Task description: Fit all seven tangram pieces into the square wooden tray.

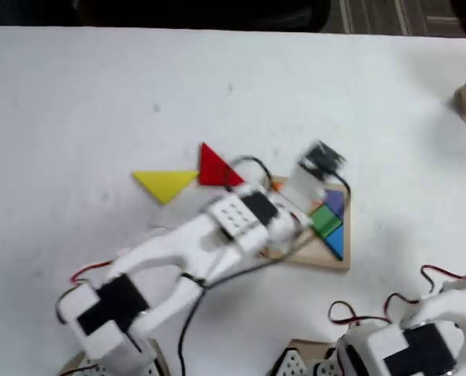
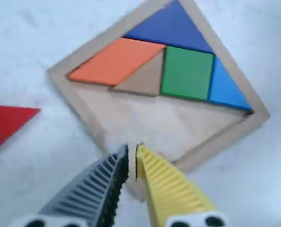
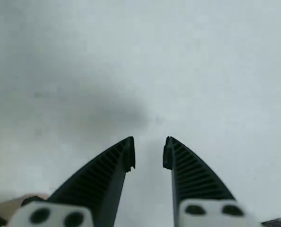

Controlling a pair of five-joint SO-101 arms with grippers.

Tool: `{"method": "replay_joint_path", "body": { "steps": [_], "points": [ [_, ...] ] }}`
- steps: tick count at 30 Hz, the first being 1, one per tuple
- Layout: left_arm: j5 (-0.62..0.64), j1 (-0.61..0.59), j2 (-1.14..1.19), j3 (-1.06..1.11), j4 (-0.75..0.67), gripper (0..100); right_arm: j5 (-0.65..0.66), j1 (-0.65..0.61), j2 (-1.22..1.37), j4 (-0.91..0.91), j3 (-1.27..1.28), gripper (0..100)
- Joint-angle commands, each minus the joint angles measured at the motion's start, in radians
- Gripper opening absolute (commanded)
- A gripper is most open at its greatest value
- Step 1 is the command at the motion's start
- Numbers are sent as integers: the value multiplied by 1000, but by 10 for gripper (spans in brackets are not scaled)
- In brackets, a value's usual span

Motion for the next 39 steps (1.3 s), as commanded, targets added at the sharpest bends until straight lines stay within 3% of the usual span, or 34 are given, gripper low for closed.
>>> {"method": "replay_joint_path", "body": {
  "steps": [1,3,6,11,15,21,23,34,39],
  "points": [
    [-11,-102,-140,25,26,60,3,-99,-128,139,-40,102],
    [-12,-145,-196,91,26,60,-5,-177,-165,208,-40,102],
    [-58,-229,-297,215,26,60,-138,-321,-197,239,-26,102],
    [-238,-449,-476,445,26,63,-477,-582,-200,73,18,102],
    [-325,-694,-587,652,-64,63,-674,-702,-199,-74,44,100],
    [-333,-960,-674,875,-276,64,-733,-837,-151,-225,25,50],
    [-321,-987,-677,876,-276,64,-738,-869,-88,-240,-31,12],
    [-322,-990,-679,879,-287,64,-812,-855,478,-240,-540,17],
    [-322,-992,-679,882,-322,64,-812,-868,616,-240,-660,17]
  ]
}}
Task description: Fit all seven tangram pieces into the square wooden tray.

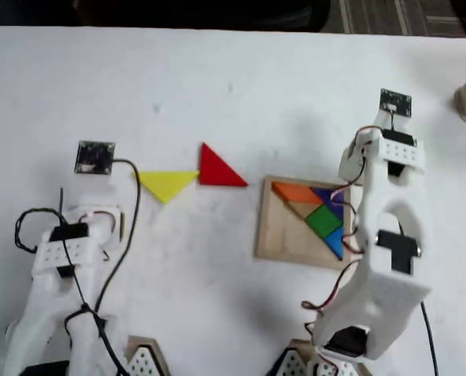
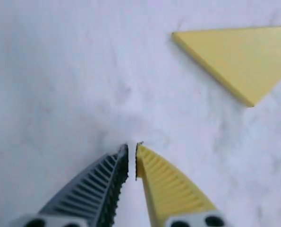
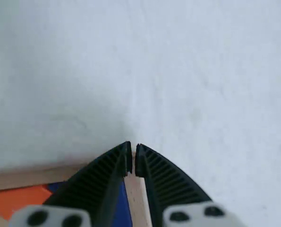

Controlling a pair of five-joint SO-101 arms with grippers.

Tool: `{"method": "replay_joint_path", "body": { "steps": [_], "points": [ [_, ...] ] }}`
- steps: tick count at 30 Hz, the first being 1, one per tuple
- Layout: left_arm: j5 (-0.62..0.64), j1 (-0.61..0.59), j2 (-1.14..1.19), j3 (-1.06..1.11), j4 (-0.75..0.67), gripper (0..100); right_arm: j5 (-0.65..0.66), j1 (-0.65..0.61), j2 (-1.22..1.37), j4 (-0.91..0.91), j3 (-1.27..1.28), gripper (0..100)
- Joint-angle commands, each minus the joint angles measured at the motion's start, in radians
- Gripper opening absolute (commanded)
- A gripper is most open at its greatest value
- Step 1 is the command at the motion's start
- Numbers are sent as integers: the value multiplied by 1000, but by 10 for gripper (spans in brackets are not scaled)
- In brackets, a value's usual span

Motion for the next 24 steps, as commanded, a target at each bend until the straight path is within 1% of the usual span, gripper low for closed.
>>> {"method": "replay_joint_path", "body": {
  "steps": [1,5,10,14,21,24],
  "points": [
    [2,-10,-31,-2,-32,64,-11,-13,39,-18,-98,17],
    [2,-10,-31,-2,-37,64,-11,-58,68,-8,-92,17],
    [2,-10,-31,-2,-37,64,-9,-127,64,104,-71,17],
    [2,-10,-31,-2,-37,64,-9,-156,53,139,-72,17],
    [2,-12,-31,-2,-37,64,-12,-173,-119,232,-66,17],
    [2,-15,-31,0,-37,64,-11,-142,-232,297,-61,17]
  ]
}}
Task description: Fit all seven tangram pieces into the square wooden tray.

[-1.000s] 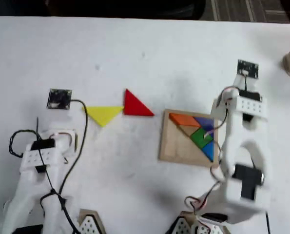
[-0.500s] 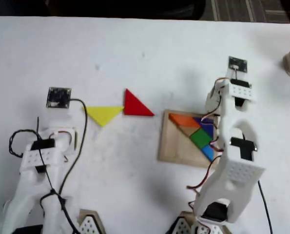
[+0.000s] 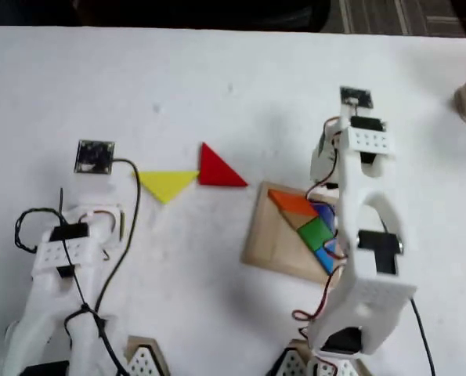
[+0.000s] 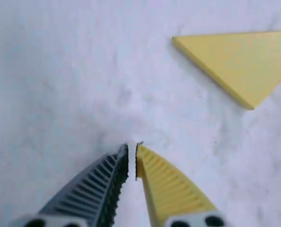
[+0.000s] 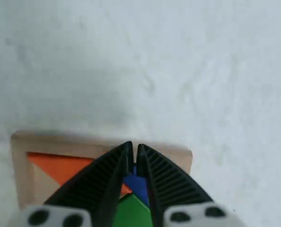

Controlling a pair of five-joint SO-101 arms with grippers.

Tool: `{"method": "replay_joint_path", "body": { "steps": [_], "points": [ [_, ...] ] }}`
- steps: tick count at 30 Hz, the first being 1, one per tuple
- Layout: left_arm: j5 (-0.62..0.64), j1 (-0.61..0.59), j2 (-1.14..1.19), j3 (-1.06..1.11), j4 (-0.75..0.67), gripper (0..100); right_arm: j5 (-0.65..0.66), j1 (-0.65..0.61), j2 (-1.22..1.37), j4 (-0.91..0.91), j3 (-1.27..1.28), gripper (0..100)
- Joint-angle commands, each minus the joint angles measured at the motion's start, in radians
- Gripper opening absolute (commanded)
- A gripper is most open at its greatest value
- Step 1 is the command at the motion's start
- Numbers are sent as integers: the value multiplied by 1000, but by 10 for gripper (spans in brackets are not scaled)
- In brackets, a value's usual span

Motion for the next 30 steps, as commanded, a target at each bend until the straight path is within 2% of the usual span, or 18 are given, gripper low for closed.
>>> {"method": "replay_joint_path", "body": {
  "steps": [1,5,12,25,30],
  "points": [
    [2,-15,-31,6,-31,64,-6,33,-185,76,5,19],
    [2,-15,-33,12,-32,64,-6,128,-282,73,155,21],
    [2,-15,-33,14,-51,64,-12,226,-294,-105,411,21],
    [2,-15,-38,34,-81,64,-14,-54,-302,-140,565,19],
    [2,-15,-38,34,-81,64,-14,-76,-305,-139,554,18]
  ]
}}
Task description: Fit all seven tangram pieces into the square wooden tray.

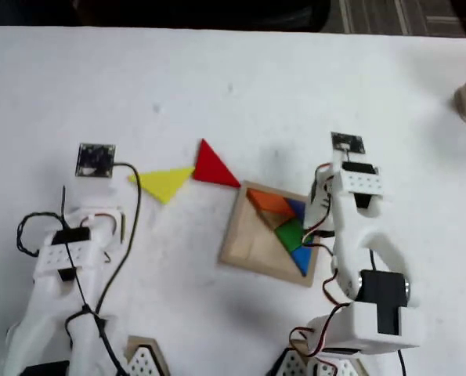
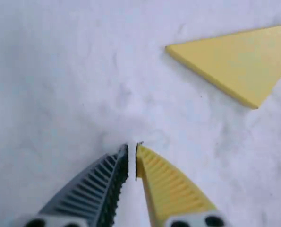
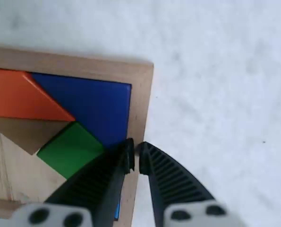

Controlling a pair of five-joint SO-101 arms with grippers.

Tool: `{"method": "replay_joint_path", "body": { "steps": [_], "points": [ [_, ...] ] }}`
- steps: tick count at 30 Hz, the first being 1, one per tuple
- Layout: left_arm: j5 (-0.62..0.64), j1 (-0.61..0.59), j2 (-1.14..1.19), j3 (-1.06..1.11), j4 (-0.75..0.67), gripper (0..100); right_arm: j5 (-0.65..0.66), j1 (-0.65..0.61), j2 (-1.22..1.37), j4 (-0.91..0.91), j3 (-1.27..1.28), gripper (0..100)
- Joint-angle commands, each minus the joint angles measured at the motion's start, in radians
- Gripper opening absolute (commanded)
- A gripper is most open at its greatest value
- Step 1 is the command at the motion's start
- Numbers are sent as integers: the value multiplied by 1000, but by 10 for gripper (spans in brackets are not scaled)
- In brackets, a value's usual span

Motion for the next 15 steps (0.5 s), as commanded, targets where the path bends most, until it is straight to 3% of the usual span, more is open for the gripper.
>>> {"method": "replay_joint_path", "body": {
  "steps": [1,8,15],
  "points": [
    [2,-15,-38,-8,-21,64,-8,-38,-36,-2,-17,18],
    [2,-19,-38,-9,-23,64,-3,-61,-36,180,-184,21],
    [11,-85,-38,-8,-100,64,2,-236,-33,344,-423,33]
  ]
}}
